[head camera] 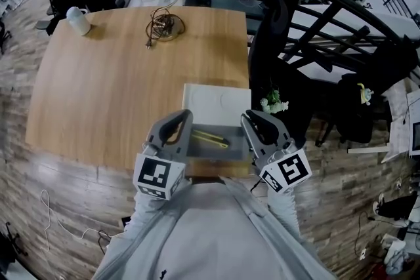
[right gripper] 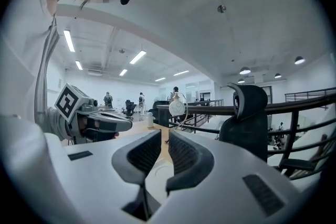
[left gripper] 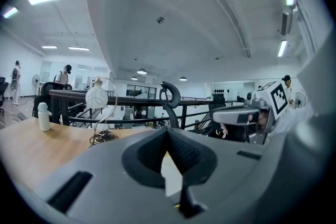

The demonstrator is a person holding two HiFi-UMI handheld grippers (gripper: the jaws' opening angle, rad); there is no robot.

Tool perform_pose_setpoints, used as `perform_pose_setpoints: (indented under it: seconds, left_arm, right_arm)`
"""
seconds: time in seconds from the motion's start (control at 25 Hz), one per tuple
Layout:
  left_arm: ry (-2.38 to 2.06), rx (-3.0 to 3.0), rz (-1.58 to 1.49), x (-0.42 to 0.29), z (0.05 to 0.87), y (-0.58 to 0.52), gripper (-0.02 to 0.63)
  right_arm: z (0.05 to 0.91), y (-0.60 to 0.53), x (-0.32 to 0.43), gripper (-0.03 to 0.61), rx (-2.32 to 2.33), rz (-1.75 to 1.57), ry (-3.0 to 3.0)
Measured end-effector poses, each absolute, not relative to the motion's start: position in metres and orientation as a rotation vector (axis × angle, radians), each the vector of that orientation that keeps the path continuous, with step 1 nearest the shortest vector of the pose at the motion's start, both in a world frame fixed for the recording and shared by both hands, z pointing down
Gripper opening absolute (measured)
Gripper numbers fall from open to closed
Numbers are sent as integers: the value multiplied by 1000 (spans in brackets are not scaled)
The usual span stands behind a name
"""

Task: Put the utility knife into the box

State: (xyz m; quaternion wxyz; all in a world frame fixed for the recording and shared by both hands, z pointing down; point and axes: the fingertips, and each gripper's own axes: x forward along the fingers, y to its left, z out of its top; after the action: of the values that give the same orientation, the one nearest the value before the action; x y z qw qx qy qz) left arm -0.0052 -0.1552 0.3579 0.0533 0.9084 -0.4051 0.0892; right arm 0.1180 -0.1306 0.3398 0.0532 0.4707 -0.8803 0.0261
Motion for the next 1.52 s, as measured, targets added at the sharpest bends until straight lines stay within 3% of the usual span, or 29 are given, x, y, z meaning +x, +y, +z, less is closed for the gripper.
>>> perform_pose_setpoints:
  seconds: [0.32,1.52]
  left_arm:
    - [-1202,2748,292,-1,367,-155,18]
    - [-1221,2735,301,-3,372,-160,18]
  right_arm:
    - [329,-124,133,17,1569,79,-2691]
    - [343,-121,143,17,1585,83,-2622]
